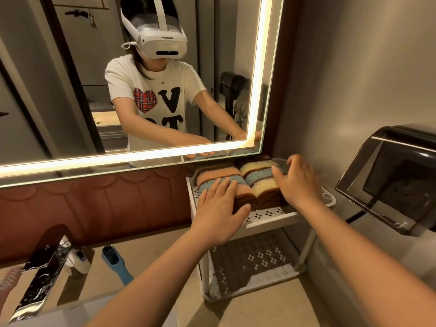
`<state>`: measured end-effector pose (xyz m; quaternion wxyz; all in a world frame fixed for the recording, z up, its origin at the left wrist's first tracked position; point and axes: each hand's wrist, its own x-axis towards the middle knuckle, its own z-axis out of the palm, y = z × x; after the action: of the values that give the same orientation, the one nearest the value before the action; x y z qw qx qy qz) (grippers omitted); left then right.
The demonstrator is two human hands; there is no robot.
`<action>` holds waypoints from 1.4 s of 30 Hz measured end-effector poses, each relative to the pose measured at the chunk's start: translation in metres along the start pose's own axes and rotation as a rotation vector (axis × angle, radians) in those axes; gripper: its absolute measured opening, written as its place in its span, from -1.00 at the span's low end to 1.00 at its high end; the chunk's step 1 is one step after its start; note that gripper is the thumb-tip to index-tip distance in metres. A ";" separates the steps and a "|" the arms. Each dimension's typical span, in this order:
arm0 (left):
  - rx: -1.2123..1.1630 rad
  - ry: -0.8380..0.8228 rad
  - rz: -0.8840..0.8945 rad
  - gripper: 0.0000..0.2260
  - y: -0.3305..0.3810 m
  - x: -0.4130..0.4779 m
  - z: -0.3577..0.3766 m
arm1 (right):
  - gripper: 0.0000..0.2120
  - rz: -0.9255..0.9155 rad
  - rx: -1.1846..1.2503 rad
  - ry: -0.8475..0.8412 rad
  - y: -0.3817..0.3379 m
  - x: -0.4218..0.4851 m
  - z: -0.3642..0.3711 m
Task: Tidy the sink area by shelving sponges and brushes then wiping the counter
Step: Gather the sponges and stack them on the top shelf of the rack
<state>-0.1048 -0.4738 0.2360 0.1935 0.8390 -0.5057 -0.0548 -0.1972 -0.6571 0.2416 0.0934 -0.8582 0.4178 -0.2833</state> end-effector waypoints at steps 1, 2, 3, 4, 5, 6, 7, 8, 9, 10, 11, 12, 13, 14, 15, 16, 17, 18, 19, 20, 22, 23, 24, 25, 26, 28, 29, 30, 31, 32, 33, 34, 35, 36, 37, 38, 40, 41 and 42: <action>-0.044 0.006 -0.011 -0.44 0.000 0.002 -0.004 | -0.64 -0.067 -0.017 0.061 -0.001 -0.003 -0.001; -0.079 0.024 -0.016 -0.46 0.000 0.002 -0.008 | -0.67 -0.117 -0.015 0.099 -0.002 -0.006 -0.002; -0.107 0.056 -0.007 -0.48 0.000 0.001 -0.012 | -0.69 -0.151 -0.004 0.115 -0.004 -0.009 -0.003; -0.139 0.093 0.012 -0.50 0.000 -0.001 -0.015 | -0.70 -0.174 0.014 0.122 -0.005 -0.012 -0.004; -0.186 0.128 0.045 -0.52 -0.001 -0.005 -0.019 | -0.71 -0.193 0.030 0.123 -0.008 -0.016 -0.004; -0.238 0.154 0.081 -0.55 -0.001 -0.010 -0.023 | -0.73 -0.214 0.049 0.122 -0.011 -0.021 -0.005; -0.278 0.169 0.113 -0.57 -0.002 -0.016 -0.027 | -0.76 -0.243 0.072 0.121 -0.016 -0.026 -0.006; -0.293 0.177 0.141 -0.58 -0.003 -0.021 -0.031 | -0.80 -0.269 0.108 0.113 -0.021 -0.031 -0.007; -0.287 0.178 0.159 -0.60 -0.005 -0.028 -0.036 | -0.84 -0.293 0.150 0.103 -0.028 -0.037 -0.010; -0.274 0.174 0.170 -0.61 -0.007 -0.034 -0.040 | -0.87 -0.310 0.193 0.088 -0.033 -0.043 -0.013; -0.260 0.163 0.170 -0.63 -0.009 -0.042 -0.045 | -0.89 -0.329 0.235 0.065 -0.041 -0.050 -0.017; -0.248 0.148 0.167 -0.65 -0.014 -0.051 -0.050 | -0.91 -0.348 0.271 0.029 -0.050 -0.057 -0.020; -0.234 0.129 0.162 -0.67 -0.019 -0.060 -0.055 | -0.92 -0.363 0.298 -0.018 -0.059 -0.066 -0.023; -0.218 0.112 0.156 -0.69 -0.024 -0.068 -0.060 | -0.93 -0.371 0.321 -0.073 -0.067 -0.075 -0.027; -0.213 0.103 0.150 -0.71 -0.027 -0.074 -0.064 | -0.93 -0.386 0.339 -0.120 -0.073 -0.083 -0.031; -0.212 0.101 0.130 -0.72 -0.040 -0.091 -0.070 | -0.93 -0.410 0.367 -0.174 -0.090 -0.097 -0.029; -0.222 0.096 0.131 -0.74 -0.043 -0.097 -0.072 | -0.92 -0.428 0.376 -0.193 -0.096 -0.104 -0.032; -0.230 0.089 0.118 -0.75 -0.049 -0.106 -0.075 | -0.93 -0.443 0.391 -0.212 -0.103 -0.114 -0.032; -0.236 0.089 0.112 -0.76 -0.050 -0.109 -0.076 | -0.92 -0.457 0.399 -0.228 -0.106 -0.119 -0.034; -0.244 0.087 0.090 -0.76 -0.060 -0.122 -0.078 | -0.92 -0.477 0.419 -0.267 -0.119 -0.130 -0.030; -0.241 0.061 0.042 -0.76 -0.081 -0.144 -0.079 | -0.92 -0.497 0.440 -0.343 -0.139 -0.149 -0.022; -0.234 0.041 0.015 -0.75 -0.092 -0.156 -0.079 | -0.92 -0.515 0.439 -0.375 -0.149 -0.158 -0.016; -0.224 0.018 -0.013 -0.75 -0.104 -0.170 -0.079 | -0.93 -0.532 0.441 -0.408 -0.159 -0.168 -0.009; -0.214 -0.010 -0.032 -0.74 -0.114 -0.181 -0.077 | -0.93 -0.545 0.434 -0.436 -0.167 -0.176 -0.005; -0.206 -0.031 -0.064 -0.74 -0.125 -0.194 -0.078 | -0.93 -0.562 0.434 -0.471 -0.176 -0.186 0.002; -0.212 -0.053 -0.135 -0.73 -0.149 -0.220 -0.078 | -0.92 -0.598 0.421 -0.536 -0.196 -0.203 0.016; -0.225 -0.059 -0.176 -0.74 -0.163 -0.234 -0.078 | -0.92 -0.608 0.410 -0.570 -0.207 -0.213 0.025; -0.237 -0.069 -0.215 -0.74 -0.173 -0.244 -0.077 | -0.91 -0.610 0.403 -0.594 -0.214 -0.220 0.032; -0.255 -0.072 -0.263 -0.74 -0.188 -0.261 -0.077 | -0.91 -0.613 0.402 -0.636 -0.226 -0.232 0.041; -0.271 -0.074 -0.300 -0.74 -0.200 -0.272 -0.076 | -0.91 -0.612 0.406 -0.672 -0.234 -0.240 0.048; -0.289 -0.070 -0.334 -0.75 -0.213 -0.287 -0.076 | -0.91 -0.620 0.408 -0.709 -0.244 -0.250 0.056; -0.296 -0.061 -0.372 -0.75 -0.228 -0.304 -0.076 | -0.91 -0.633 0.411 -0.750 -0.257 -0.262 0.065; -0.299 -0.049 -0.402 -0.76 -0.241 -0.319 -0.074 | -0.90 -0.636 0.410 -0.785 -0.266 -0.272 0.072; -0.303 -0.042 -0.436 -0.77 -0.252 -0.330 -0.072 | -0.90 -0.640 0.413 -0.813 -0.273 -0.281 0.077; -0.313 -0.026 -0.484 -0.78 -0.266 -0.349 -0.072 | -0.89 -0.652 0.420 -0.849 -0.286 -0.293 0.086; -0.321 -0.014 -0.519 -0.79 -0.277 -0.361 -0.069 | -0.89 -0.657 0.425 -0.874 -0.293 -0.301 0.092; -0.344 0.012 -0.613 -0.79 -0.303 -0.393 -0.067 | -0.89 -0.682 0.418 -0.944 -0.314 -0.322 0.106; -0.358 0.020 -0.659 -0.78 -0.315 -0.410 -0.065 | -0.89 -0.689 0.415 -0.971 -0.324 -0.332 0.113; -0.366 0.030 -0.698 -0.78 -0.325 -0.421 -0.063 | -0.89 -0.690 0.414 -0.992 -0.331 -0.339 0.116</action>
<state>-0.0209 0.0434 0.1265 0.3170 0.9127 -0.1691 -0.1945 -0.0774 -0.1954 0.1392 0.3429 -0.9367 -0.0389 0.0589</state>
